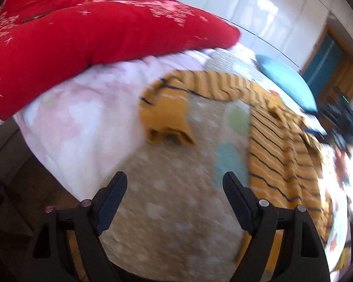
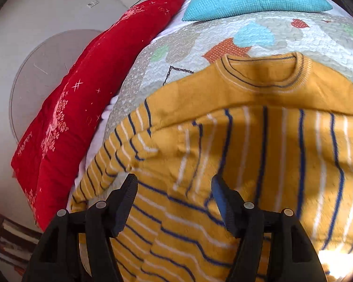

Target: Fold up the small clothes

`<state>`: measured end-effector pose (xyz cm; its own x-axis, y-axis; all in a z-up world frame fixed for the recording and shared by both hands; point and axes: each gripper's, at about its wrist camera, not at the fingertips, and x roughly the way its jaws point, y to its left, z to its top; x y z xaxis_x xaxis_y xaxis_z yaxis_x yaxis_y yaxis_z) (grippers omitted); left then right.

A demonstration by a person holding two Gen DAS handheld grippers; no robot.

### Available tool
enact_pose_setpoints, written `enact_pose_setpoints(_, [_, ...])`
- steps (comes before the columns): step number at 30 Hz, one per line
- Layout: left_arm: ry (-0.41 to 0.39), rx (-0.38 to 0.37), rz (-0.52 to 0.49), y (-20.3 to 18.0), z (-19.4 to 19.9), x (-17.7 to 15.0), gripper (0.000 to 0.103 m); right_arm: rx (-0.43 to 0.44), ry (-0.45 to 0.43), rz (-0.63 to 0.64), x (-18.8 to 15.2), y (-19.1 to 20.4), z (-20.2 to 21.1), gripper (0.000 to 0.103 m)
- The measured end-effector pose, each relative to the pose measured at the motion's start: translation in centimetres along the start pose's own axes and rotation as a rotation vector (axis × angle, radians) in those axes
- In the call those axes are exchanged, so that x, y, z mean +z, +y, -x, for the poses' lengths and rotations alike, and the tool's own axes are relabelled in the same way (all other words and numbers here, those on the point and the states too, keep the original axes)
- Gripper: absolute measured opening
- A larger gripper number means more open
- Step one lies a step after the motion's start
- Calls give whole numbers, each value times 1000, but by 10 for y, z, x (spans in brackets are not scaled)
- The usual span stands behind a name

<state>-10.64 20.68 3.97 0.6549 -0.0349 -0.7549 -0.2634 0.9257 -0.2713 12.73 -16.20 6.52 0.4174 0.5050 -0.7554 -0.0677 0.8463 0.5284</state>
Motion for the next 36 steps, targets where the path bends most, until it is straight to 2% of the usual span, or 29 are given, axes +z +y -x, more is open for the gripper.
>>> enact_pose_setpoints(4, [-7, 36, 14, 9, -23, 28, 85, -7, -30, -31, -30, -30, 43, 74])
enact_pose_setpoints(7, [24, 31, -7, 4, -55, 47, 85, -34, -60, -67, -44, -52, 68, 74])
enact_pose_setpoints(8, [51, 17, 4, 5, -68, 53, 81, -43, -69, -76, -49, -58, 75, 74])
enact_pose_setpoints(9, [73, 19, 19, 7, -79, 60, 55, -54, -79, -82, -53, -64, 82, 74])
enact_pose_setpoints(10, [86, 46, 20, 9, -87, 67, 35, -65, -89, -86, -58, -69, 89, 74])
enact_pose_setpoints(11, [100, 48, 35, 13, -93, 78, 21, -76, -98, -87, -63, -73, 95, 74])
enact_pose_setpoints(12, [93, 51, 69, 18, -94, 87, 13, -83, -105, -85, -68, -77, 102, 74])
enact_pose_setpoints(14, [14, 184, 76, 24, -84, 110, 13, -99, -120, -78, -78, -85, 113, 74])
enact_pose_setpoints(16, [-92, 271, 52, 24, -66, 134, 13, -118, -136, -67, -89, -92, 123, 74])
enact_pose_setpoints(20, [-198, 274, 8, -3, -35, 169, 13, -127, -160, -62, -110, -103, 136, 74])
enact_pose_setpoints(22, [-250, 224, -32, -28, -13, 175, 13, -124, -162, -60, -119, -106, 139, 74])
enact_pose_setpoints(25, [-303, 78, -135, -84, 18, 166, 13, -133, -172, -54, -129, -109, 144, 74])
enact_pose_setpoints(27, [-304, -47, -235, -131, 31, 149, 13, -133, -187, -60, -134, -112, 147, 74])
enact_pose_setpoints(29, [-252, -233, -397, -185, 39, 120, 14, -127, -196, -89, -137, -120, 150, 74])
enact_pose_setpoints(31, [-200, -347, -563, -229, 43, 86, 26, -116, -194, -135, -139, -129, 151, 75])
enact_pose_setpoints(32, [-192, -368, -622, -243, 44, 71, 42, -107, -191, -153, -141, -132, 152, 74])
enact_pose_setpoints(33, [-203, -374, -680, -254, 46, 52, 58, -105, -189, -159, -143, -133, 153, 75])
enact_pose_setpoints(35, [-239, -364, -742, -257, 50, 24, 72, -121, -192, -143, -144, -132, 156, 77])
enact_pose_setpoints(36, [-240, -352, -757, -254, 48, 12, 73, -129, -195, -132, -144, -130, 157, 78])
